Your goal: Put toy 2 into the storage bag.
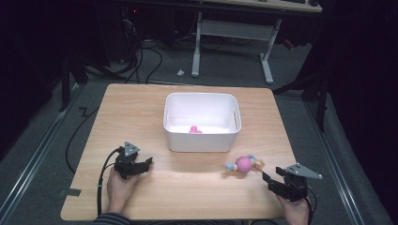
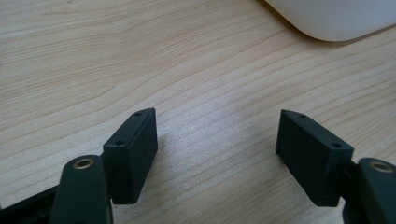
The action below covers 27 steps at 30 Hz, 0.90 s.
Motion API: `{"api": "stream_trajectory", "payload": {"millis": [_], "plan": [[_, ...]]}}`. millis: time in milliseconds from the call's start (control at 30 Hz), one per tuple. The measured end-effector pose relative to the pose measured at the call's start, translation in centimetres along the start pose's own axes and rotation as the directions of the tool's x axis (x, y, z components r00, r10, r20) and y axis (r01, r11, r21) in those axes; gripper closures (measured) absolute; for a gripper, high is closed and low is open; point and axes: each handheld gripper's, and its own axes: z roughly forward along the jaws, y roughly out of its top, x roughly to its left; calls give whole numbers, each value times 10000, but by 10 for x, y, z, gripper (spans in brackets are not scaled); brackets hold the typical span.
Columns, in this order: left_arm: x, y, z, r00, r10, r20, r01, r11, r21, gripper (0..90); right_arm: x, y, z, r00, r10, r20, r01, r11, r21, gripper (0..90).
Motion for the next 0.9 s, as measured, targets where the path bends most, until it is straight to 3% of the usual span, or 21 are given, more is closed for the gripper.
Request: {"api": "stream_trajectory", "payload": {"millis": [167, 300, 633, 900], "plan": [[0, 0, 0, 10000, 21, 26, -22, 10000, 28, 281, 15, 12, -1, 9974, -470, -550, 470, 9989, -10, 384], [-1, 0, 0, 10000, 48, 28, -48, 10000, 37, 272, 24, 20, 9, 9935, -748, -860, 765, 9969, 167, 379], [0, 0, 0, 10000, 55, 48, -55, 10000, 40, 272, 36, 40, 30, 9822, -1500, -1132, 1589, 9846, 734, 346], [0, 0, 0, 10000, 48, 54, -49, 10000, 39, 272, 41, 57, 43, 9756, -1807, -1247, 1933, 9763, 977, 344]]}}
